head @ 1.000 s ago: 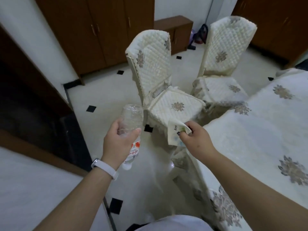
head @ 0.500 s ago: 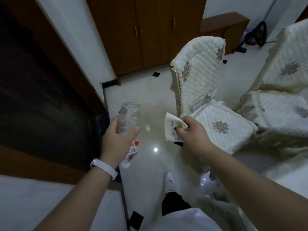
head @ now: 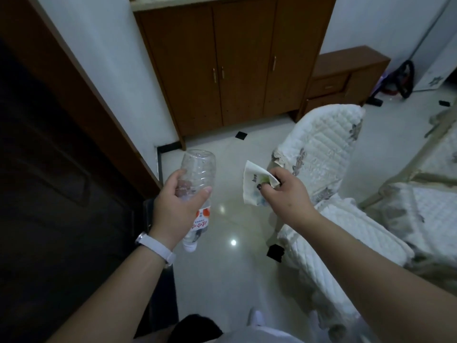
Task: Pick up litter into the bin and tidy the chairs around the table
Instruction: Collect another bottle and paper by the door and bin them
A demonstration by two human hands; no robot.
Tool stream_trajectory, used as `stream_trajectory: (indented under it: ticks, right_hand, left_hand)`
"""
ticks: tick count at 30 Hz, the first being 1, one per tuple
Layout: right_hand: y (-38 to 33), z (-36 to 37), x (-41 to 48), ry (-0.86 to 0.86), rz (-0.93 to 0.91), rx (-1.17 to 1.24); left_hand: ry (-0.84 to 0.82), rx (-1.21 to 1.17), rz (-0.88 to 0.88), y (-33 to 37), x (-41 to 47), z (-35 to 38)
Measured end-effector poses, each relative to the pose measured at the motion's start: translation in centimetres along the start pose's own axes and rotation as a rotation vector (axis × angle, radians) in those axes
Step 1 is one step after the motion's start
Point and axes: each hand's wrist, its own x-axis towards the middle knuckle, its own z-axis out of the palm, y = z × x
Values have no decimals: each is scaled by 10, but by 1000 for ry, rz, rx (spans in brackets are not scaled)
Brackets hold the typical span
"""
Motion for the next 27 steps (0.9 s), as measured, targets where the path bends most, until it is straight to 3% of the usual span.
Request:
stream_trajectory:
  ticks: [18, 27]
  right_hand:
    - [-91, 122, 231, 221, 107, -109]
    - [-78, 124, 317, 367, 233, -4]
  left_hand:
    - [-204, 20, 35, -21, 330, -76]
    - [-348, 54, 68, 3, 440, -45]
